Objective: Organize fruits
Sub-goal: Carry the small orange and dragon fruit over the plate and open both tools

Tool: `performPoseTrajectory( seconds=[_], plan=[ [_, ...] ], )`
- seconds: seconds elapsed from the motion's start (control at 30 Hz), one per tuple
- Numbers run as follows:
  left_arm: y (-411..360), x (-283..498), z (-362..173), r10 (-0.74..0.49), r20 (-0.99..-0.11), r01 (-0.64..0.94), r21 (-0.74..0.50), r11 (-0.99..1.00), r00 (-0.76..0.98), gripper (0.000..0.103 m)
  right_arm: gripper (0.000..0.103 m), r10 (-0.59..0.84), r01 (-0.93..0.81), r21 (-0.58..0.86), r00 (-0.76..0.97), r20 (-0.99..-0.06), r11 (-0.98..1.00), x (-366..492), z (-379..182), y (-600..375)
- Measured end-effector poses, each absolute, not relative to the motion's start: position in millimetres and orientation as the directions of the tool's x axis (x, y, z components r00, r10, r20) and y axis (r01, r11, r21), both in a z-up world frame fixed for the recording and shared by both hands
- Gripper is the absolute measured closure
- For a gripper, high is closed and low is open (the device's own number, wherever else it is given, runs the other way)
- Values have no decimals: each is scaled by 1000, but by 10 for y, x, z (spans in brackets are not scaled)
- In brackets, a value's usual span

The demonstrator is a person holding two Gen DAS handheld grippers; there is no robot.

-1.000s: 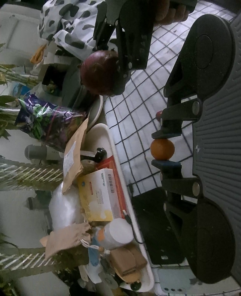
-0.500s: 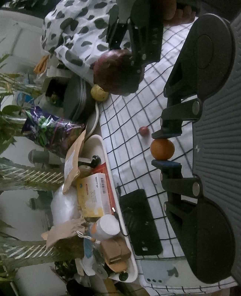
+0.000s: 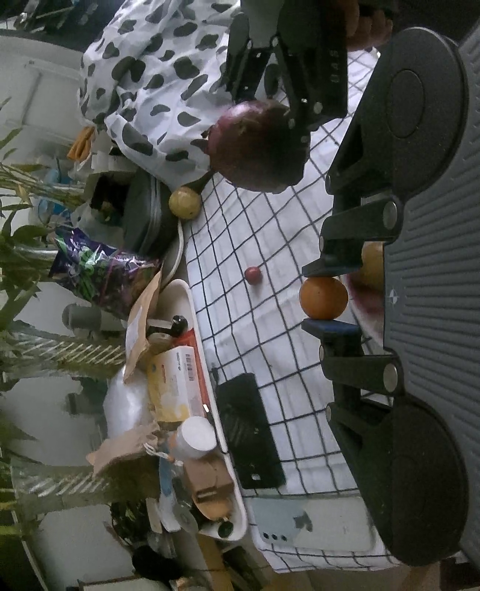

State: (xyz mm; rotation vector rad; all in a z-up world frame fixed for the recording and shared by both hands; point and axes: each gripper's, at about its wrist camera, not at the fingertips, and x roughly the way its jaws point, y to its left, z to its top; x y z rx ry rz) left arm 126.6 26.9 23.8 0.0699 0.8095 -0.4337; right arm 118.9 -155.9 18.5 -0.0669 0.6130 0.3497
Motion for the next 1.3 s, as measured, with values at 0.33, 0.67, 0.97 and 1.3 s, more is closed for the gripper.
performPoseTrajectory(
  seconds=[0.33, 0.67, 0.97, 1.3],
  plan=[
    [394, 989, 217, -331, -725, 351, -131, 927, 604, 80, 32, 373, -419, 63, 718, -588, 906, 905, 180, -1408],
    [513, 768, 122, -309, -760, 313, -146, 938, 572, 80, 31, 410, -468, 71, 678, -610, 881, 681, 152, -1235],
    [682, 681, -54, -291, -807, 283, -160, 946, 514, 80, 31, 470, -527, 124, 596, -652, 841, 654, 82, -1045],
    [807, 688, -168, -298, -827, 266, -187, 946, 477, 80, 31, 501, -500, 248, 472, -725, 830, 799, -90, -890]
  ],
)
